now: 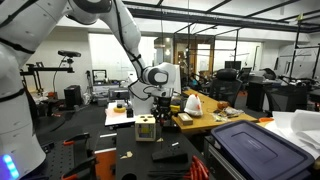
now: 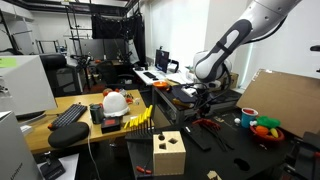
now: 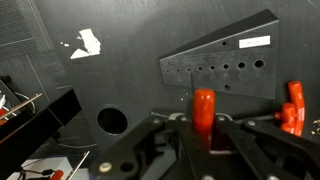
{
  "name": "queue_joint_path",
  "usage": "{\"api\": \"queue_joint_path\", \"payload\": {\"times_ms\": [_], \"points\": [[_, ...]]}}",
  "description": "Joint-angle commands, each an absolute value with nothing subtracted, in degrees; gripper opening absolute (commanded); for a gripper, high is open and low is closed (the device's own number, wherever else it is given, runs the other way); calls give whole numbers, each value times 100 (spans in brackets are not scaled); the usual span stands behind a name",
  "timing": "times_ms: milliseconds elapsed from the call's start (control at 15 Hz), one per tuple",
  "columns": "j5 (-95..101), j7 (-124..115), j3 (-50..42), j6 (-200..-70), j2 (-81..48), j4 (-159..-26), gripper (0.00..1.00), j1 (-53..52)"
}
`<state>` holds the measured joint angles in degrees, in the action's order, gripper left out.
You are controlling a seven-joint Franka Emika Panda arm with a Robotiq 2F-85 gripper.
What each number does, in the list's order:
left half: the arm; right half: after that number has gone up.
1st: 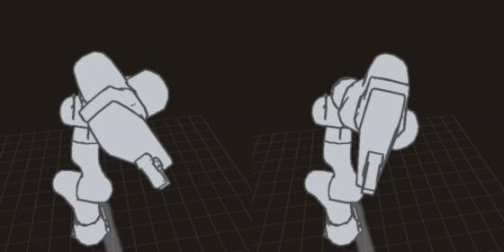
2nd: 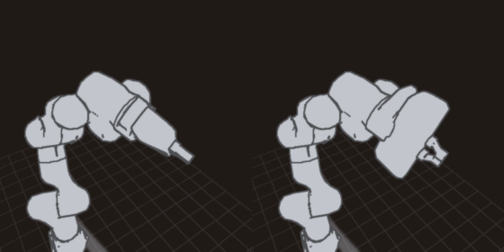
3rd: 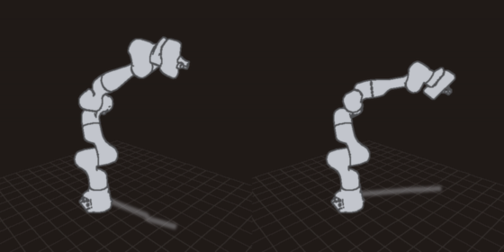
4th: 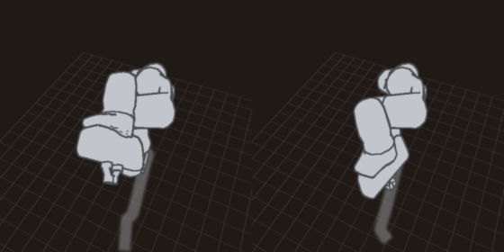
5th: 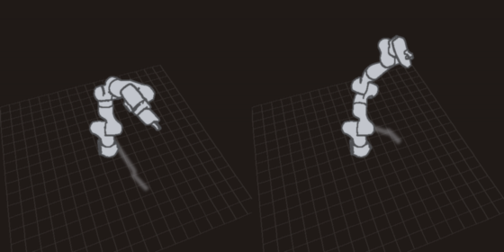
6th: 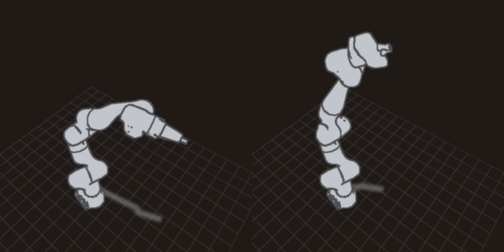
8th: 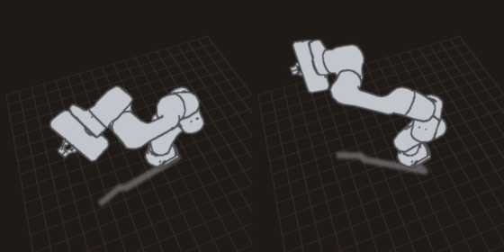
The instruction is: Move the red object to the next hole
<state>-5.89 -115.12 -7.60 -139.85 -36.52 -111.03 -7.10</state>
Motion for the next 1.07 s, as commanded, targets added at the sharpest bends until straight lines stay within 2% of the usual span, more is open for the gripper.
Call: {"api": "queue_joint_path", "payload": {"times_ms": [0, 1000], "points": [[-687, -11581, -724, -14158, -3616, -11170, 2, -657], [-731, -11530, -639, -14081, -3592, -11182, 2, -646]]}}
